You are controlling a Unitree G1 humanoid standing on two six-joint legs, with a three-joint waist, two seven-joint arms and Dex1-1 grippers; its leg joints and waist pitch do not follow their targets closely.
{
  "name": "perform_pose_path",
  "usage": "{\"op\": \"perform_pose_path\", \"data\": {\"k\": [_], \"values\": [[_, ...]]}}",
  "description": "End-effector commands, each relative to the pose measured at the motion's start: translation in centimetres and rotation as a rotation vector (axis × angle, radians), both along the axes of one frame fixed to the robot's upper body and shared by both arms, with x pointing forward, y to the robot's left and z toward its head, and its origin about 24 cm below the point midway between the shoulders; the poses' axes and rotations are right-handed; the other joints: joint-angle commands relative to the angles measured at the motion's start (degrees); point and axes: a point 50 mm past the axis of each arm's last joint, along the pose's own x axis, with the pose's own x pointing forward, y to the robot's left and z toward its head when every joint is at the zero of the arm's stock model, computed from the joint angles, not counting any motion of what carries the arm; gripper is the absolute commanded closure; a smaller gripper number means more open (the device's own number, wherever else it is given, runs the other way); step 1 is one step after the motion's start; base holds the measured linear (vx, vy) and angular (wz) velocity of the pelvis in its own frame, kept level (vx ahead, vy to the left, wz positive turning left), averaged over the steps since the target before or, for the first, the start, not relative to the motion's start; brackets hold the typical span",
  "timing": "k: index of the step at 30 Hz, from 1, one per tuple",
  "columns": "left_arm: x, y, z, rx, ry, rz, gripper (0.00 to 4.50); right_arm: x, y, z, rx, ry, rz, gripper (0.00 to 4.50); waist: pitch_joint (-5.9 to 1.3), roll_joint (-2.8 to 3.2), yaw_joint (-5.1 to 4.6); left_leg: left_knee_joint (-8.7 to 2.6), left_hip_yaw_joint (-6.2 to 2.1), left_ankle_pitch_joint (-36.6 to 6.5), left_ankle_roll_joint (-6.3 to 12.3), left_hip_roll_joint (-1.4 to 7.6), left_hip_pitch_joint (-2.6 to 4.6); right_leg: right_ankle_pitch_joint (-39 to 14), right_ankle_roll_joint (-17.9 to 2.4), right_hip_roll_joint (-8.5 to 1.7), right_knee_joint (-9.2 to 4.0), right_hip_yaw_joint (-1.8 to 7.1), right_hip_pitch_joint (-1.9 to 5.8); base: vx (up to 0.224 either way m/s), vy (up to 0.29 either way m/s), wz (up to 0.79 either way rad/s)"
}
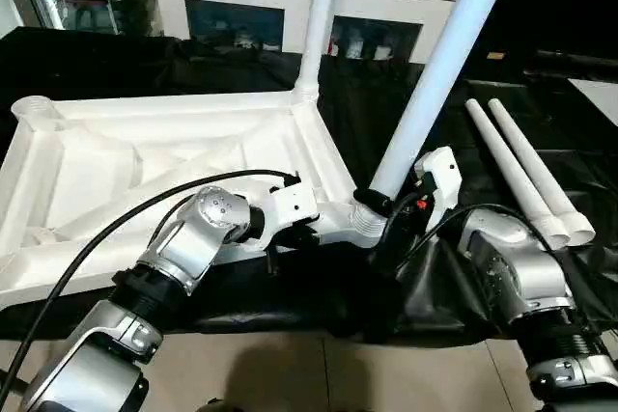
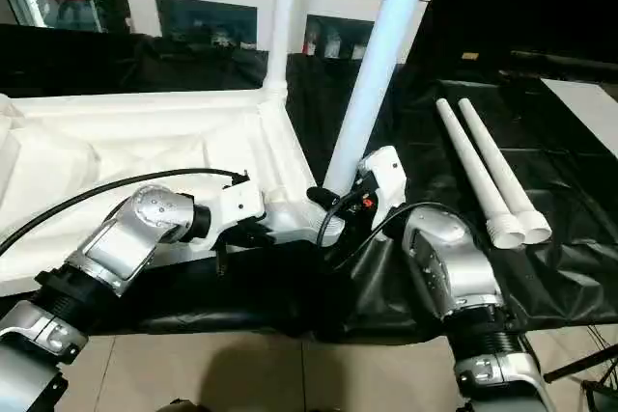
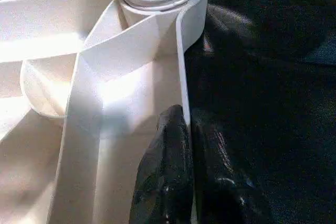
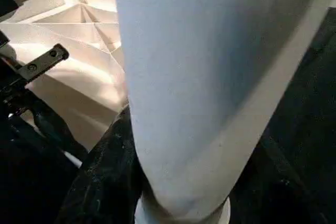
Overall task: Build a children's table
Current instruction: Rotate leg to tighten
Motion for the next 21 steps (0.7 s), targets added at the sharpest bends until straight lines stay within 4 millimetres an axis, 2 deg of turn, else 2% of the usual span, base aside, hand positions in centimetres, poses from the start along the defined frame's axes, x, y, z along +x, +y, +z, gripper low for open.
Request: {"op": "perform_pose_path", "data": {"k": [1,2,4,6,7,8,9,10,11,12,13,14,15,16,17,18,19,20,21], "values": [[0.2,-0.1,0.4,-0.043,-0.025,0.022,4.50,-1.9,-1.2,-4.9,-0.105,0.211,-0.061,2.65,-2.06,0.48,-0.82,-5.78,-3.44,-36.92,-5.24,3.63,2.58,-38.13,-5.04,-3.76,-6.05,1.53,-0.94,0.000,0.000,0.00],[0.3,-0.1,0.4,-0.054,-0.027,0.044,4.50,-1.5,-1.4,-4.9,-0.108,0.199,-0.112,2.65,-2.10,0.72,-0.93,-5.79,-3.57,-37.95,-5.53,3.62,2.68,-38.82,-4.78,-3.76,-6.16,1.40,-0.94,0.000,0.000,0.00],[0.6,-0.1,0.4,-0.068,-0.027,0.070,4.50,-1.1,-1.6,-4.9,-0.120,0.186,-0.174,2.65,-2.04,0.68,-1.09,-5.75,-3.66,-38.93,-5.73,3.55,2.81,-39.47,-4.57,-3.69,-6.29,1.22,-1.07,0.000,0.000,0.00],[1.0,-0.2,0.3,-0.090,-0.027,0.127,4.50,-0.3,-1.8,-4.8,-0.133,0.169,-0.312,2.65,-1.79,0.75,-1.70,-5.76,-3.94,-41.17,-6.26,3.41,3.09,-41.85,-3.92,-3.60,-6.66,0.59,-1.27,0.000,0.000,0.00],[1.1,-0.2,0.3,-0.096,-0.026,0.146,4.50,0.0,-1.8,-4.8,-0.135,0.166,-0.357,2.65,-1.71,0.92,-2.18,-5.74,-4.25,-43.17,-6.54,3.34,3.42,-42.60,-3.61,-3.42,-7.08,-0.21,-1.20,0.000,0.000,0.00],[1.4,-0.3,0.3,-0.096,-0.034,0.176,4.50,0.3,-1.8,-4.8,-0.139,0.164,-0.418,2.65,-1.58,1.25,-2.85,-6.25,-4.58,-45.18,-6.93,3.48,3.32,-41.26,-3.57,-3.15,-7.03,-1.09,-0.58,0.000,0.000,0.00],[1.7,-0.5,0.3,-0.095,-0.041,0.203,4.50,0.7,-1.6,-4.7,-0.131,0.166,-0.465,2.65,-1.46,1.73,-3.19,-7.29,-4.55,-47.85,-7.61,3.71,3.23,-38.54,-3.81,-2.64,-6.82,-1.99,-0.06,0.000,0.000,0.00],[1.9,-0.8,0.3,-0.095,-0.048,0.227,4.50,1.0,-1.5,-4.7,-0.131,0.170,-0.523,2.65,-1.46,1.73,-3.19,-7.29,-4.55,-47.85,-7.61,3.71,3.23,-38.54,-3.81,-2.64,-6.82,-1.99,-0.06,-0.051,0.031,-0.08],[2.2,-1.2,0.4,-0.098,-0.053,0.258,4.50,1.4,-1.3,-4.7,-0.129,0.176,-0.578,2.65,-1.37,2.31,-2.99,-10.37,-3.72,-50.81,-8.41,4.42,1.70,-30.81,-5.23,-1.39,-3.71,-2.63,2.08,-0.060,0.016,0.00],[2.4,-1.4,0.4,-0.100,-0.055,0.276,4.50,1.6,-1.2,-4.7,-0.128,0.179,-0.608,2.65,-1.40,2.53,-2.42,-12.12,-2.82,-51.28,-8.42,4.90,0.66,-25.88,-6.25,-0.77,-0.76,-2.69,3.37,-0.060,0.016,0.00],[2.6,-2.1,0.6,-0.109,-0.050,0.307,4.50,2.0,-0.9,-4.6,-0.126,0.177,-0.650,2.65,-1.23,1.89,-0.20,-15.94,0.26,-50.82,-7.42,5.66,-2.06,-15.55,-5.68,0.58,6.42,-2.60,5.90,-0.094,-0.019,0.17],[3.1,-3.2,0.8,-0.125,-0.043,0.362,4.50,2.6,-0.2,-4.4,-0.108,0.188,-0.703,2.65,-2.58,-0.45,0.76,-12.37,2.69,-38.85,-6.96,3.95,1.99,-23.80,-3.78,-1.08,3.52,0.97,2.14,-0.017,-0.106,0.26],[3.3,-3.7,0.9,-0.132,-0.040,0.386,4.50,2.8,0.2,-4.3,-0.096,0.199,-0.721,2.65,-2.95,-2.92,0.76,-3.70,1.47,-29.43,-6.97,2.15,6.24,-38.53,-2.12,-4.95,-4.14,2.28,-3.45,-0.017,-0.106,0.26],[3.3,-3.7,0.9,-0.132,-0.040,0.386,4.50,2.8,0.2,-4.3,-0.096,0.199,-0.721,2.65,-2.92,-1.02,1.24,2.69,-4.14,-9.38,-1.85,0.99,2.35,-49.85,-4.62,-11.29,-7.55,6.27,-0.26,0.079,-0.096,-0.15],[3.7,-5.5,1.3,-0.141,-0.037,0.438,4.50,3.5,1.0,-4.1,-0.070,0.221,-0.795,2.65,-2.56,-0.62,1.85,-1.04,-5.22,-2.70,-2.75,2.01,-2.30,-40.52,-6.21,-8.78,-4.04,3.01,4.48,0.073,0.022,-0.42],[3.8,-5.9,1.3,-0.141,-0.037,0.450,4.50,3.6,1.2,-4.1,-0.066,0.225,-0.810,2.65,-3.13,0.63,1.79,-3.44,-4.73,-2.90,-4.72,3.04,-0.65,-31.20,-7.30,-5.56,-2.83,1.48,3.24,0.073,0.022,-0.42],[4.0,-6.4,1.5,-0.140,-0.036,0.469,4.50,3.8,1.4,-4.0,-0.061,0.230,-0.836,2.65,-3.36,1.40,1.00,-4.30,-4.12,-12.09,-6.75,4.28,3.58,-16.21,-9.21,-2.10,-1.38,0.90,-0.16,0.000,0.000,0.00],[4.1,-6.9,1.7,-0.148,-0.041,0.478,4.50,4.0,1.5,-3.9,-0.067,0.228,-0.852,2.65,-3.42,1.21,0.27,-4.90,-3.59,-15.85,-6.39,3.96,2.84,-8.69,-12.03,-2.29,-1.05,1.15,1.06,-0.029,-0.029,0.23],[4.3,-7.5,2.1,-0.156,-0.049,0.494,4.50,4.2,1.5,-3.8,-0.068,0.225,-0.888,2.65,-3.39,1.18,0.34,-4.95,-3.08,-16.33,-5.80,3.64,2.74,-7.54,-12.94,-2.34,-1.31,1.36,1.20,-0.029,-0.029,0.23]]}}
